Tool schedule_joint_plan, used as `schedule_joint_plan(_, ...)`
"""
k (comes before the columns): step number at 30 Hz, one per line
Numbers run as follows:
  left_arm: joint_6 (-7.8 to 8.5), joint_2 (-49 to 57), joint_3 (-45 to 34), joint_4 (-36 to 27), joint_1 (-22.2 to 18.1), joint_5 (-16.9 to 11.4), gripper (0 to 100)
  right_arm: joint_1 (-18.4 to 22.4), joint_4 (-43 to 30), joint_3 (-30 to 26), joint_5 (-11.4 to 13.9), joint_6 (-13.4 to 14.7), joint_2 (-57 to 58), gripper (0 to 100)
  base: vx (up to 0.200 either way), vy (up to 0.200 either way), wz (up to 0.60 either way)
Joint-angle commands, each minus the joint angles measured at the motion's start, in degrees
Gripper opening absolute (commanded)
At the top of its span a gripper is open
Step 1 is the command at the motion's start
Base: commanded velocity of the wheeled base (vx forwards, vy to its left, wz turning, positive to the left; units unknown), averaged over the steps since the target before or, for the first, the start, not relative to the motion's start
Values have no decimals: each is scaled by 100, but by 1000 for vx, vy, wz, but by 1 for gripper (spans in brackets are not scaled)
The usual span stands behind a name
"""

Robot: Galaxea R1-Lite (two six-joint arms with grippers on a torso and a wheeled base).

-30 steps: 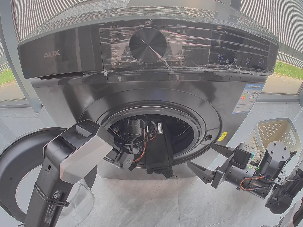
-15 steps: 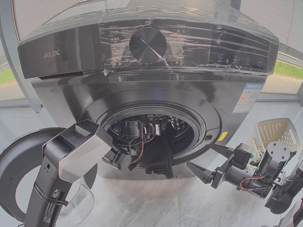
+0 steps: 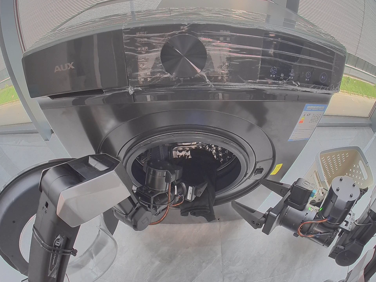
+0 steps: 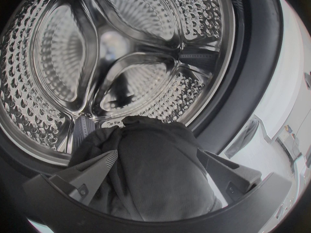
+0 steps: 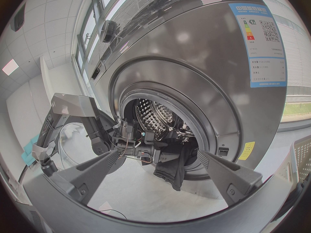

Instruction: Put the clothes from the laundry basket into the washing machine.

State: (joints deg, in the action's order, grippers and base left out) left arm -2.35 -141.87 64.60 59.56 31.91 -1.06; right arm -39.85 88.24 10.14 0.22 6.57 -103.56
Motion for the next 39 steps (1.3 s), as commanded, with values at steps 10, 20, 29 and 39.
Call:
schedule_joint_plan(10, 33, -200, -61, 55, -19, -17, 0, 135, 27, -109, 171, 2, 213, 100, 0, 0, 0)
schedule_joint_plan(20, -274, -315, 1020, 178, -45, 255, 0, 215, 36, -179, 347, 11, 257, 100, 0, 0, 0)
schedule_joint_plan(29, -415, -534, 1943, 178, -133, 589, 0, 223, 36, -179, 374, 11, 240, 100, 0, 0, 0)
schedule_joint_plan(39, -424, -543, 1881, 222, -150, 598, 100, 223, 36, -179, 374, 11, 240, 100, 0, 0, 0)
